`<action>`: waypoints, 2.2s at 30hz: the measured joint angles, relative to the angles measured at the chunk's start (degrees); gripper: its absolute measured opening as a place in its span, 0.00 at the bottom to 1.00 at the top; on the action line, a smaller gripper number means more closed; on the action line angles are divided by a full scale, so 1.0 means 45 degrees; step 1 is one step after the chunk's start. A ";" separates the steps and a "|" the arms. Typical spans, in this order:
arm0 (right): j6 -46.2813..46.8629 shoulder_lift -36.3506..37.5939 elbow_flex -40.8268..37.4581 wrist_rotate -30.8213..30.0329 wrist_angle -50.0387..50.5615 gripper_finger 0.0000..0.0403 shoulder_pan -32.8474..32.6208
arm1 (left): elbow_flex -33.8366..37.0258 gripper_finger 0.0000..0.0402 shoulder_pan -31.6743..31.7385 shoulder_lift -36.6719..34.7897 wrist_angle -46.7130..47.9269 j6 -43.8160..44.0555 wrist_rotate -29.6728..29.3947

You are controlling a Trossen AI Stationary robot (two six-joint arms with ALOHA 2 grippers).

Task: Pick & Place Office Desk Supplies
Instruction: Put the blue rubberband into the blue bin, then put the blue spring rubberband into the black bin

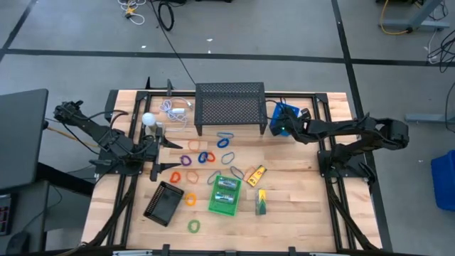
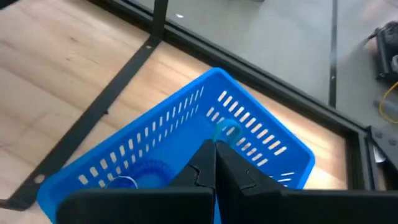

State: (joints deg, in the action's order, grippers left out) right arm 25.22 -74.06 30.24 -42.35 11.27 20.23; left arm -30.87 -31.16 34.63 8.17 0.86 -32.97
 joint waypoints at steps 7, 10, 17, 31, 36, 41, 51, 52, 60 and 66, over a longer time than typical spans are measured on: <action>0.0003 -0.0005 0.0000 0.0747 0.0199 0.00 0.0000 | 0.0000 0.71 0.0001 0.0000 0.0053 0.0010 -0.0005; -0.0006 -0.0005 0.0000 0.1125 0.0381 0.00 0.0087 | 0.0001 0.71 0.0001 0.0000 0.0063 0.0049 0.0000; 0.0008 -0.0005 0.0000 0.1380 0.0821 0.03 0.0145 | 0.0000 0.71 -0.0004 0.0000 0.0067 0.0049 0.0005; 0.0222 -0.0005 0.0000 0.1284 0.0811 0.41 0.0145 | -0.0001 0.71 -0.0003 0.0000 0.0069 0.0049 0.0005; 0.0347 0.0052 0.0000 0.0583 0.0828 0.56 0.0140 | -0.0001 0.71 -0.0004 0.0000 0.0072 0.0049 0.0005; 0.0243 0.0903 0.0000 -0.0332 0.0759 0.58 -0.0113 | 0.0003 0.71 -0.0004 0.0000 0.0109 0.0043 0.0005; -0.1257 0.3471 0.0000 0.1511 0.0502 0.51 -0.2506 | 0.0001 0.71 -0.0004 0.0000 0.0155 0.0005 0.0002; -0.1393 0.3571 0.0000 0.2019 0.0501 0.50 -0.2782 | 0.0000 0.71 -0.0004 0.0000 0.0155 0.0005 0.0000; -0.1461 0.3666 0.0000 0.4462 0.0512 0.46 -0.4729 | 0.0003 0.71 -0.0004 0.0000 0.0150 0.0005 0.0000; -0.1376 0.3662 0.0000 0.6198 0.0662 0.44 -0.5466 | -0.0001 0.71 -0.0004 0.0000 0.0140 0.0010 0.0000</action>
State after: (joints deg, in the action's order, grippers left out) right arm 19.03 -57.58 30.24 -14.46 14.25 -4.37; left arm -30.87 -31.18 34.63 8.80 0.91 -32.97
